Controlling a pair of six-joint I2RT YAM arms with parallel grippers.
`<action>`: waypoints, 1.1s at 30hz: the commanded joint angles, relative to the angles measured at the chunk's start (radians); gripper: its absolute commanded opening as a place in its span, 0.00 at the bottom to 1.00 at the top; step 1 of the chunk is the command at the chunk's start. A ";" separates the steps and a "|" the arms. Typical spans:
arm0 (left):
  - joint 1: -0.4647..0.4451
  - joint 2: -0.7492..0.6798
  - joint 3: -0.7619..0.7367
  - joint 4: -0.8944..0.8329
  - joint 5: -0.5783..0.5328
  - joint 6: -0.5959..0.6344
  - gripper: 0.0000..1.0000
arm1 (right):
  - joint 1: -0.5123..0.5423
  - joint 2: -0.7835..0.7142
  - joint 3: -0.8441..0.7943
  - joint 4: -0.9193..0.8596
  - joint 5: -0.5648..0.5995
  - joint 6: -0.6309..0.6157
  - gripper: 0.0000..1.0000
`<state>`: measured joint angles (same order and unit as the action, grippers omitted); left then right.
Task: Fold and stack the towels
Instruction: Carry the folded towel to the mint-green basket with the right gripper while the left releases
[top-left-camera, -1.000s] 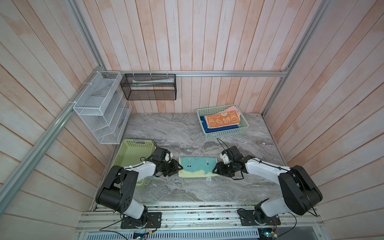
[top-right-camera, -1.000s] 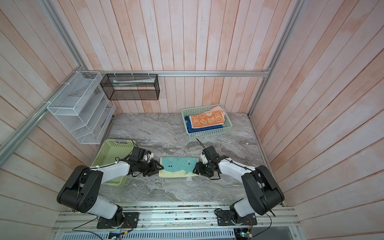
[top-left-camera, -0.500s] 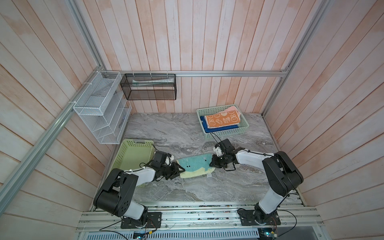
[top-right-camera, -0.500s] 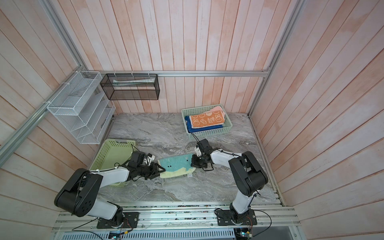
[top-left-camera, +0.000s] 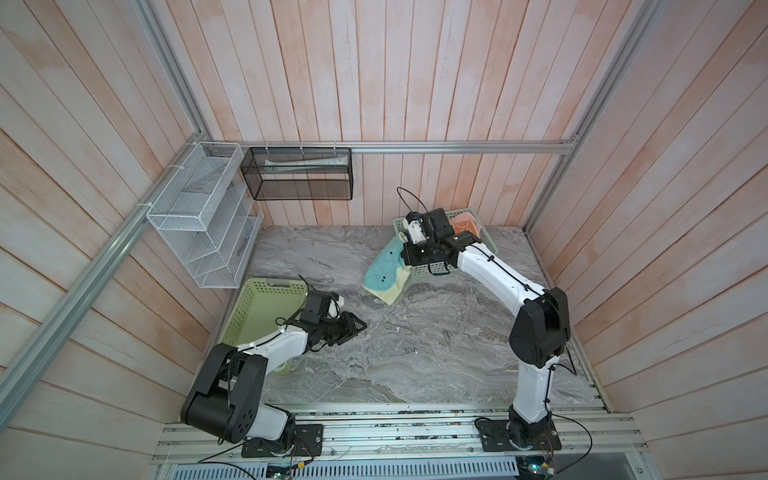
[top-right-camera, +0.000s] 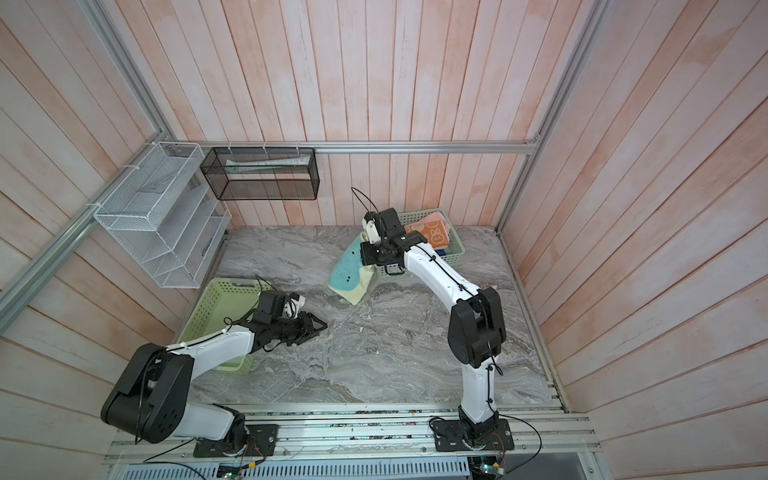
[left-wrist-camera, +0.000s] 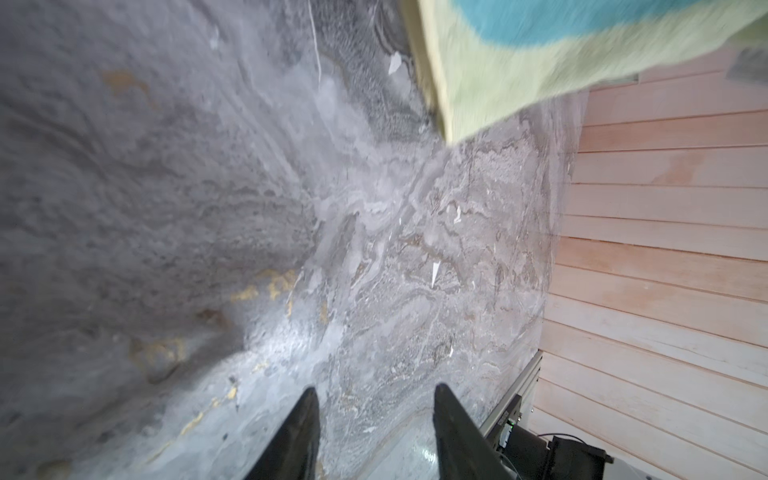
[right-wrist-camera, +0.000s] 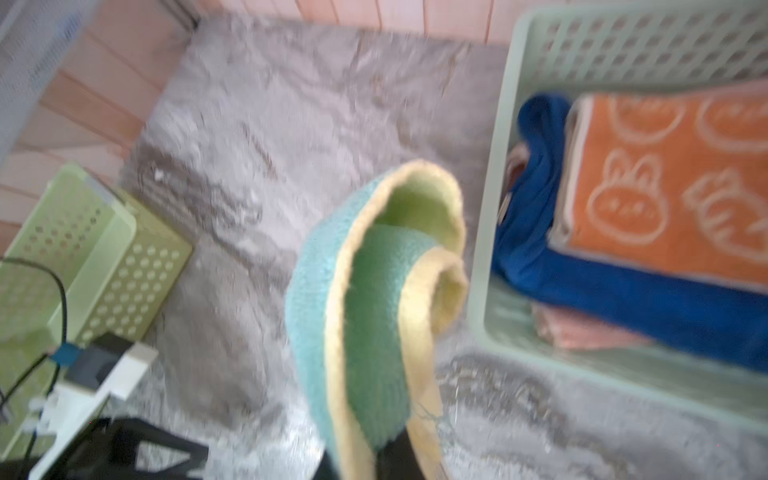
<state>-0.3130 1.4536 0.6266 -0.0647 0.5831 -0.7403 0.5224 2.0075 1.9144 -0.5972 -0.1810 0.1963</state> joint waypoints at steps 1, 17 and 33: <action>0.014 0.047 0.044 -0.022 -0.011 0.038 0.47 | -0.082 0.130 0.236 -0.141 0.051 -0.119 0.00; 0.053 0.237 0.186 -0.073 0.036 0.076 0.47 | -0.428 0.464 0.563 -0.180 -0.097 -0.142 0.00; 0.052 0.209 0.207 -0.071 0.030 0.144 0.47 | -0.450 0.514 0.715 -0.218 0.168 -0.270 0.57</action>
<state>-0.2626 1.7061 0.8116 -0.1356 0.6029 -0.6491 0.0578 2.5462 2.5664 -0.8005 -0.1158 -0.0448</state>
